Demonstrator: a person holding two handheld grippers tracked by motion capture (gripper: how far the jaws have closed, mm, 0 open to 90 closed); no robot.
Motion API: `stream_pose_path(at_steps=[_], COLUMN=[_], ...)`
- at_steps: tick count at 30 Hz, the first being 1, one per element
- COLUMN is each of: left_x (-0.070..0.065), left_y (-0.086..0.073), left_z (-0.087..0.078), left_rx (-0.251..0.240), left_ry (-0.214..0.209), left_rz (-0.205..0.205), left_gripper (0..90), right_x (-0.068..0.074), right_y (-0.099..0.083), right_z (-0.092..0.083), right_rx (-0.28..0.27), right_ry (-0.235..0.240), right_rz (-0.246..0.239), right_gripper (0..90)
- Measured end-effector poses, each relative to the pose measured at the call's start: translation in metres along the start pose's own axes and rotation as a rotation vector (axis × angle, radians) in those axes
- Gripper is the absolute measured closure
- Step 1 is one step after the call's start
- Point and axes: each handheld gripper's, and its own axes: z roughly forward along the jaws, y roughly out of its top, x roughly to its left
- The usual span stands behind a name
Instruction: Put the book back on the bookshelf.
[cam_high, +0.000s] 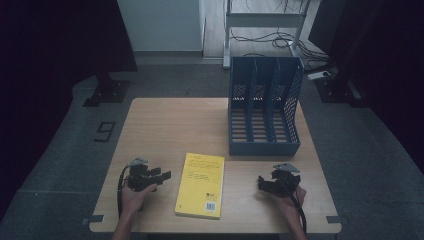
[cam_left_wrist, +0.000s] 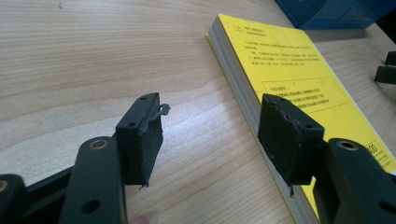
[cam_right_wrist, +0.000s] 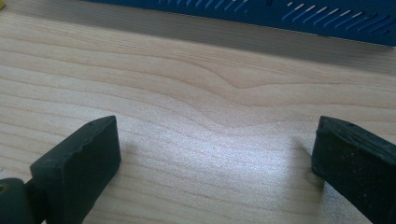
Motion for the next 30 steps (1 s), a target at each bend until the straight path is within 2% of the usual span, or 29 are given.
stream_pose_path(at_steps=[6, 14, 19, 24, 30], left_x=[-0.001, 0.003, 0.004, 0.003, 0.000], left_y=[0.000, 0.000, 0.000, 0.001, 0.000], left_z=[-0.001, -0.002, -0.003, -0.005, -0.005], left_rx=[-0.006, -0.009, -0.013, -0.014, -0.017], left_ry=[-0.005, -0.009, -0.008, -0.002, -0.034], left_rz=[0.002, -0.017, -0.024, -0.029, -0.031], left_gripper=[39.7, 39.5, 39.7, 39.6, 36.3], right_x=[0.000, 0.001, 0.002, 0.008, 0.014], right_y=[-0.001, -0.001, -0.001, 0.002, 0.005], right_z=[-0.001, -0.001, -0.003, -0.009, -0.020], right_rx=[0.001, 0.002, -0.008, -0.053, -0.102], right_ry=[-0.004, -0.015, -0.017, -0.002, 0.044], right_rz=[0.003, 0.014, 0.020, 0.014, 0.022], right_gripper=[0.7, 0.5, 5.6, 8.5, 11.1])
